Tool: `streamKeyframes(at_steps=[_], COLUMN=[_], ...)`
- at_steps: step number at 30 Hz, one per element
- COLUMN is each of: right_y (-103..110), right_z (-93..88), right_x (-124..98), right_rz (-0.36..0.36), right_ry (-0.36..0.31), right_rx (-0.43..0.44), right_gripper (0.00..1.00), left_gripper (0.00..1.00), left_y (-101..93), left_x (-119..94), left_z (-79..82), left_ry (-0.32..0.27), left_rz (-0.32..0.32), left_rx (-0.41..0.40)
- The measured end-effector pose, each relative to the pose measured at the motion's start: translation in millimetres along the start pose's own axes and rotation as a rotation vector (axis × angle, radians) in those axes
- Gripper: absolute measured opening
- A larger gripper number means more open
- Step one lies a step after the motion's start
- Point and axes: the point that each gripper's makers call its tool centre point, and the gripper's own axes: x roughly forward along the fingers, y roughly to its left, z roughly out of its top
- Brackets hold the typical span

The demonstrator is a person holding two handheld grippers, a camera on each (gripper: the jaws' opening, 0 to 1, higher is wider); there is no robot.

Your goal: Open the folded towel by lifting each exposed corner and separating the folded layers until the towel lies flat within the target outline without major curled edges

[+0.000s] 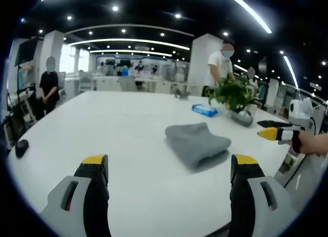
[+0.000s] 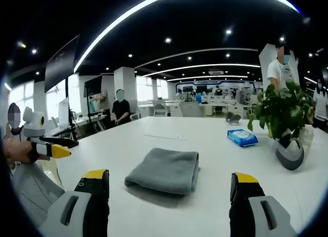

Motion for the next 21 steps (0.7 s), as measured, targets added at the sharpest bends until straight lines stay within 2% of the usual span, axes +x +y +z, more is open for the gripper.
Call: streamKeyframes(at_steps=[21], right_y=[-0.6], right_z=[1.1], right_x=[-0.9], right_rz=[-0.007], right_ry=[-0.002], right_rx=[-0.004], right_gripper=[0.97], left_gripper=[0.98], left_y=[-0.5], left_x=[-0.2], left_z=[-0.1], left_ry=[0.004], left_rz=[-0.010], left_rx=[-0.014])
